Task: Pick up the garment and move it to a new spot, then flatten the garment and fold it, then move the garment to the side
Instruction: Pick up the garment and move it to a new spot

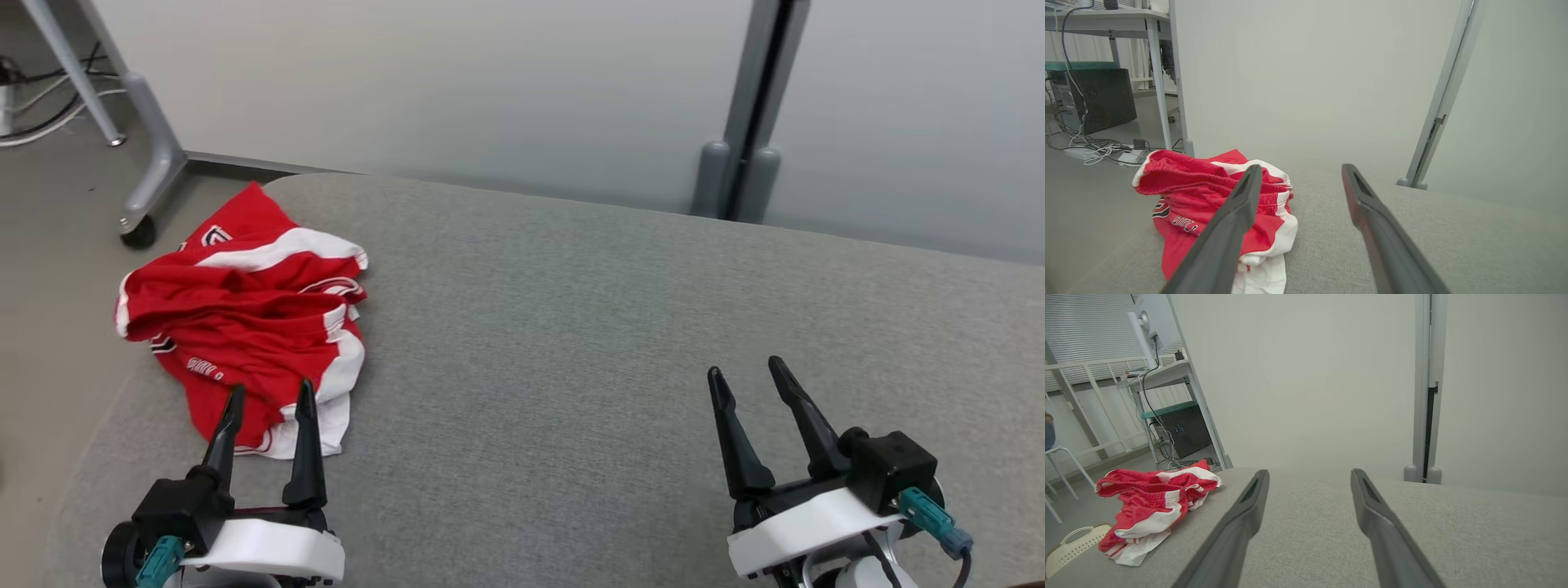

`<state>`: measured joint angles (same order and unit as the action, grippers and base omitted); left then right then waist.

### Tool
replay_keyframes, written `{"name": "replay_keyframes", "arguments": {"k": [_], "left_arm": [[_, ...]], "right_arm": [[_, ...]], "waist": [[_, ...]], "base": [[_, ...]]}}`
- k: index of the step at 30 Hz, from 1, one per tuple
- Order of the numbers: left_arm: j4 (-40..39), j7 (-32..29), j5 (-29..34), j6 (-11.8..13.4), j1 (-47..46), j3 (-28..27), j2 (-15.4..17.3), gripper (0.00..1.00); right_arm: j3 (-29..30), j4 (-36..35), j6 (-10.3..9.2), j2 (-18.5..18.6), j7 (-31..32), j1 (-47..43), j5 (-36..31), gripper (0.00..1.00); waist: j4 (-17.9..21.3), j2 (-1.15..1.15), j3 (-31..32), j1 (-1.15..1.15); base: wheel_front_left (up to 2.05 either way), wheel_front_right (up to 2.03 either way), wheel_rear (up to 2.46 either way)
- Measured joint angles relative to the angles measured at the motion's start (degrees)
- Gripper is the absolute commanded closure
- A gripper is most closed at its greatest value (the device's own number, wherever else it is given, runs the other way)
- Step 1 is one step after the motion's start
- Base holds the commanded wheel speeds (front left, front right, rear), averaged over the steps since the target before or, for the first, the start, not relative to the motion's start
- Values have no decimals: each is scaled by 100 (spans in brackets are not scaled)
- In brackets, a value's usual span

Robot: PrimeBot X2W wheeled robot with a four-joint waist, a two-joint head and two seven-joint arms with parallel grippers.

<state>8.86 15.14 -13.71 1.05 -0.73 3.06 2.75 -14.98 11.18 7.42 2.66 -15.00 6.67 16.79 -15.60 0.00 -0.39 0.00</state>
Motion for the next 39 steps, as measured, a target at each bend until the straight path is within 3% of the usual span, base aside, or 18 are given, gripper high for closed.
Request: {"name": "replay_keyframes", "arguments": {"k": [13,21,24,26,32,39], "left_arm": [[97,0,-53,0,140,-171,0,0],[127,0,-41,-57,137,-289,0,0],[292,-15,-149,-225,12,-338,27,0],[389,-248,-336,-244,-180,-446,81,0],[546,-1437,-762,-452,-1036,-675,644,0],[1272,-2796,-1071,-531,-2092,-911,1449,0]], "right_arm": [[-221,38,0,-1,0,-22,159,0],[-297,58,0,-1,0,-21,194,0],[-397,9,0,-3,0,-11,252,0],[-425,-5,0,-4,0,2,252,0],[-455,10,0,1,0,51,187,0],[-573,7,0,-2,0,259,119,0]], "waist": [[-1030,0,95,0],[-1127,0,134,0],[-1074,0,117,0],[-1015,0,114,0],[-786,0,55,0],[-453,0,-220,0]], "base": [[0,0,0],[0,0,0],[0,0,0],[0,0,0],[0,0,0],[0,0,0]]}}
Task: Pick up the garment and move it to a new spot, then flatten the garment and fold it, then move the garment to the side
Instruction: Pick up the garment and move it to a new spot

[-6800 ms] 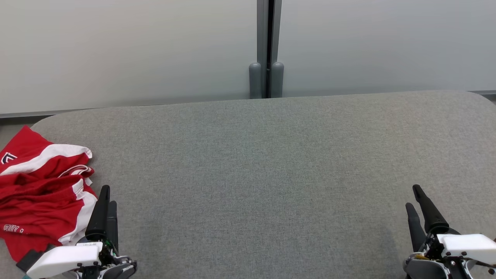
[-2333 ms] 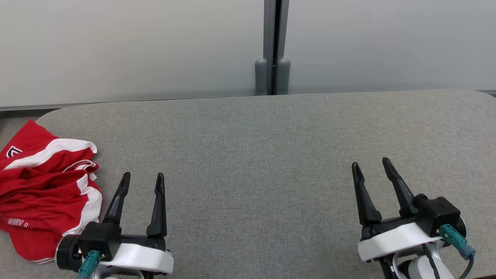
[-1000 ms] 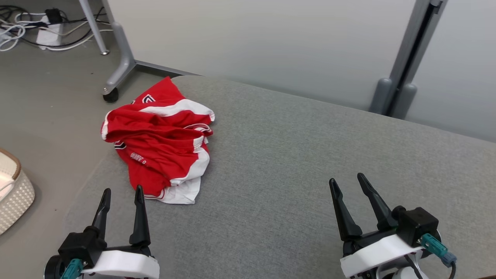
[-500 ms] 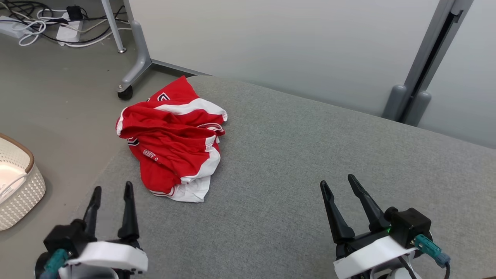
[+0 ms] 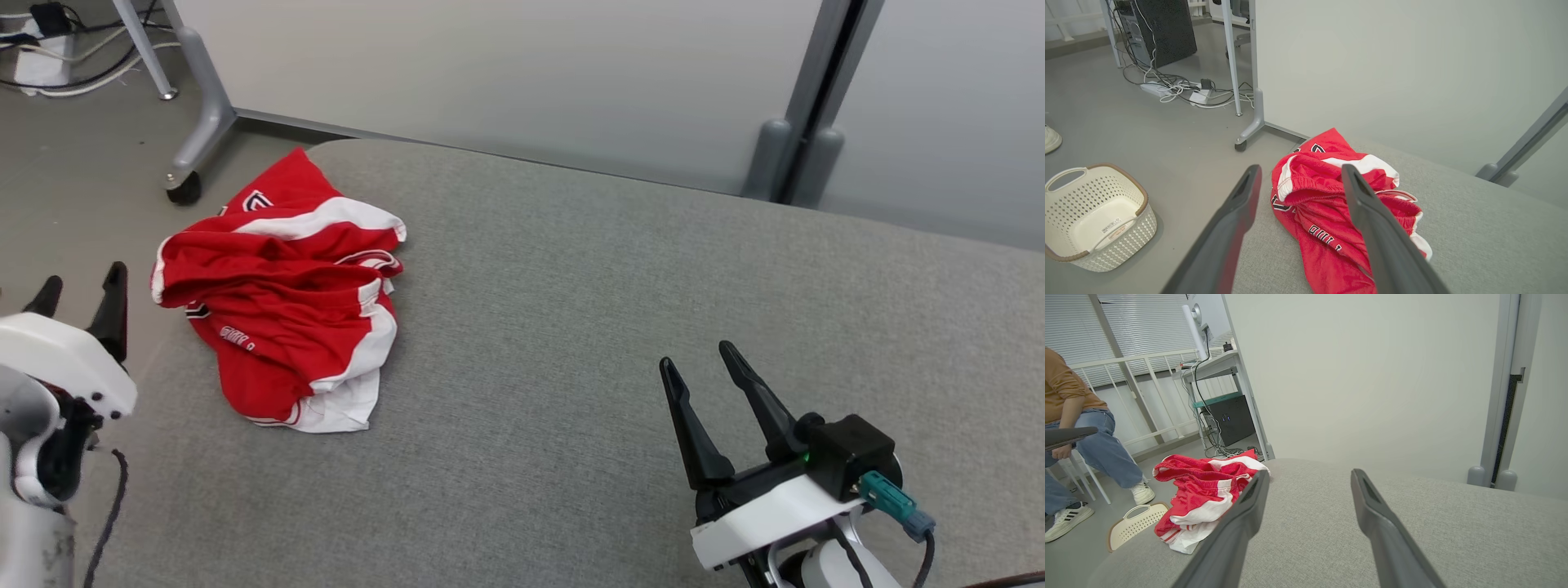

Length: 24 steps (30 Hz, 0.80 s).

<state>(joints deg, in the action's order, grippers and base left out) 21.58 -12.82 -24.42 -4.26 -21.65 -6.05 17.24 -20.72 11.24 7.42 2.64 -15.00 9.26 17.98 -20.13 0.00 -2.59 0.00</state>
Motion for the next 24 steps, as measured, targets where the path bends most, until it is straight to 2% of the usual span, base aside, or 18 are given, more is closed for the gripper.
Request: {"name": "replay_keyframes", "arguments": {"k": [4,8,10,17,21,22,24], "left_arm": [[610,-542,-361,-75,-500,-175,265,0],[1259,-739,-611,-111,-994,-388,556,0],[1594,-868,-758,-133,-1187,-436,603,0],[2783,-875,-877,-94,-1738,-537,732,0],[3457,-935,-875,-73,-1879,-505,910,0],[3611,-935,-875,-81,-1903,-500,964,9],[3843,-878,-875,-126,-2002,-475,1038,100]], "right_arm": [[-13,34,0,-1,0,135,-87,0],[-70,78,0,3,-1,292,-143,0],[-89,78,0,2,0,420,-194,0],[-171,113,0,71,0,697,-243,0],[-144,108,0,94,0,806,-243,0],[-136,100,0,99,0,822,-244,0],[-110,98,0,113,0,846,-245,0]], "waist": [[242,0,-236,0],[491,0,-506,0],[606,0,-666,0],[975,0,-1182,0],[1188,0,-1382,0],[1231,0,-1424,0],[1303,0,-1495,0]], "base": [[0,0,0],[0,0,0],[0,0,0],[0,0,0],[0,0,0],[0,0,0],[0,0,0]]}}
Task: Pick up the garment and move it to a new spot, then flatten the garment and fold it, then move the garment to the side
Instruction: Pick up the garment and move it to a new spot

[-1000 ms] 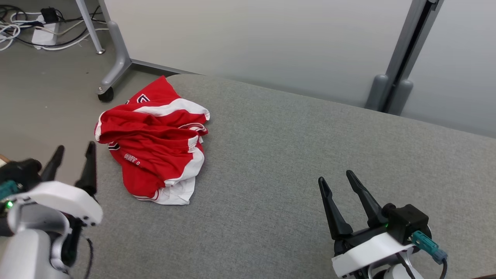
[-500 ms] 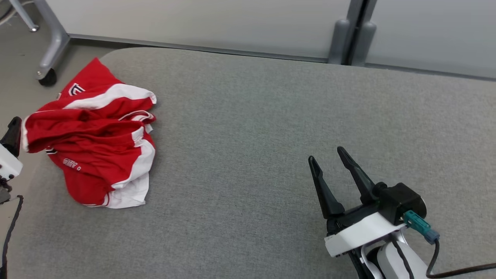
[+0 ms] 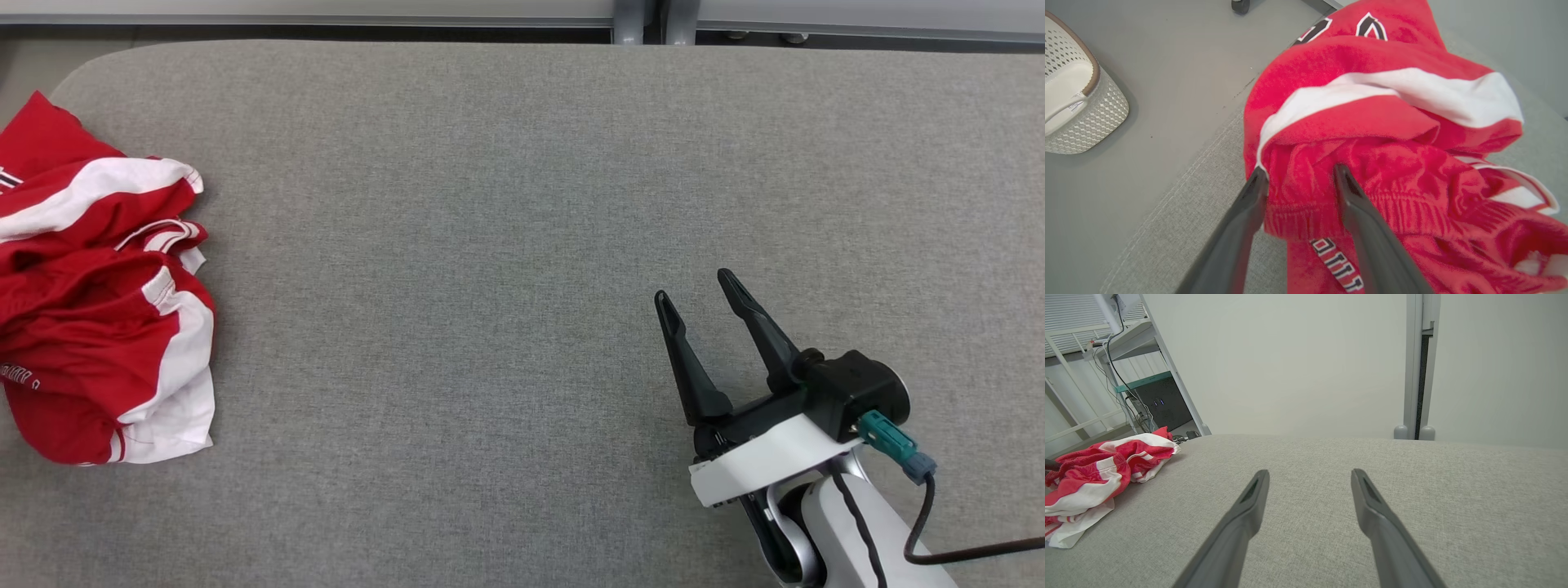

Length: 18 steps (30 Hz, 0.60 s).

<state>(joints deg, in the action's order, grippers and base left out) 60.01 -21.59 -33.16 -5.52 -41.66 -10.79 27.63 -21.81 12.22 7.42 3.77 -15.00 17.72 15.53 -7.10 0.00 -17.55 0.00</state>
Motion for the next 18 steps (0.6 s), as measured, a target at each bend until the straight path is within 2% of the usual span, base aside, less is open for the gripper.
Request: {"name": "replay_keyframes", "arguments": {"k": [7,11,15,18], "left_arm": [[347,464,114,-138,-246,263,112,100],[253,660,298,-174,-430,653,131,100],[-142,659,359,-174,-578,1206,74,100],[-789,503,216,-175,-611,1816,54,100]], "right_arm": [[55,25,0,-8,0,-18,-3,0],[49,105,0,-31,0,-123,47,0],[27,136,0,-55,0,-262,170,0],[30,163,0,-83,0,-441,264,0]], "waist": [[35,0,97,0],[-24,0,329,0],[-68,0,672,0],[-71,0,1046,0]], "base": [[0,0,0],[0,0,0],[0,0,0],[0,0,0]]}}
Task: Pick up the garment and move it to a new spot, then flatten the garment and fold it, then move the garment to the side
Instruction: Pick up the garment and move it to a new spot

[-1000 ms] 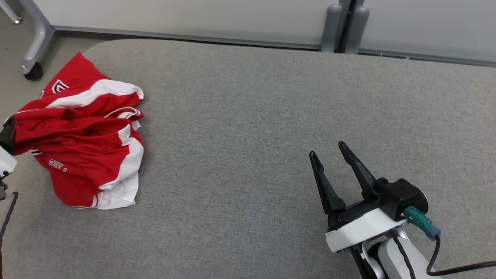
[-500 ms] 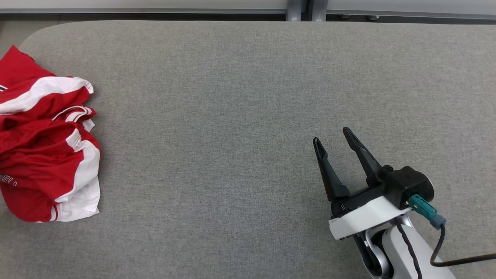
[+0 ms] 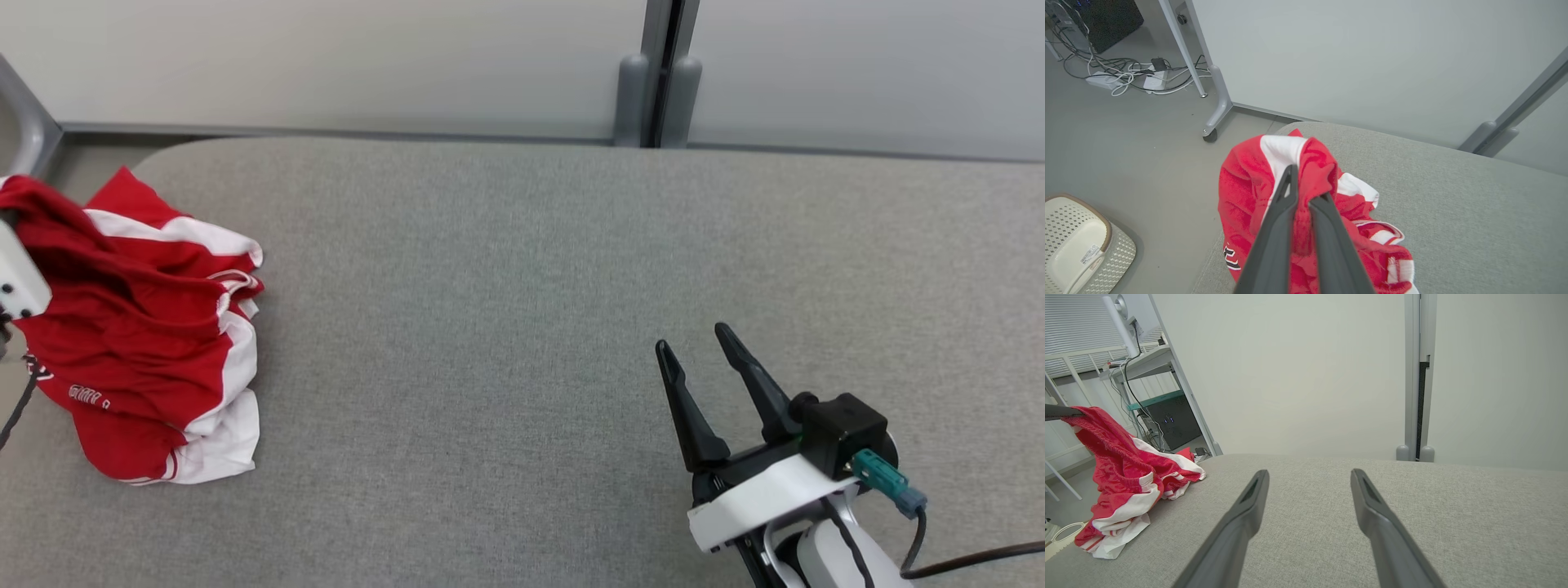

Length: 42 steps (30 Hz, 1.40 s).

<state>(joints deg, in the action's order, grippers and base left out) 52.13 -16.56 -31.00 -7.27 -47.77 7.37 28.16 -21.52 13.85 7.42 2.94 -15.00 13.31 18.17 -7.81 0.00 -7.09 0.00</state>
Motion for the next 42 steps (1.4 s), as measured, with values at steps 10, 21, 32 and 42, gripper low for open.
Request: {"name": "replay_keyframes", "arguments": {"k": [10,21,32,42], "left_arm": [[-2065,-503,-616,-16,156,1322,276,100],[-4073,-867,-893,27,391,1859,15,100],[-5043,-686,-1243,344,385,1807,-669,100],[-4187,446,-1411,724,2597,1416,-427,100]], "right_arm": [[69,10,0,-20,-1,-322,215,0],[296,-16,0,-24,-4,-357,241,0],[736,-86,0,-20,-9,-325,145,0],[761,-97,0,-23,-9,-282,91,0]], "waist": [[413,0,555,0],[1331,0,671,0],[1904,0,420,0],[1880,0,205,0]], "base": [[0,0,0],[0,0,0],[0,0,0],[0,0,0]]}}
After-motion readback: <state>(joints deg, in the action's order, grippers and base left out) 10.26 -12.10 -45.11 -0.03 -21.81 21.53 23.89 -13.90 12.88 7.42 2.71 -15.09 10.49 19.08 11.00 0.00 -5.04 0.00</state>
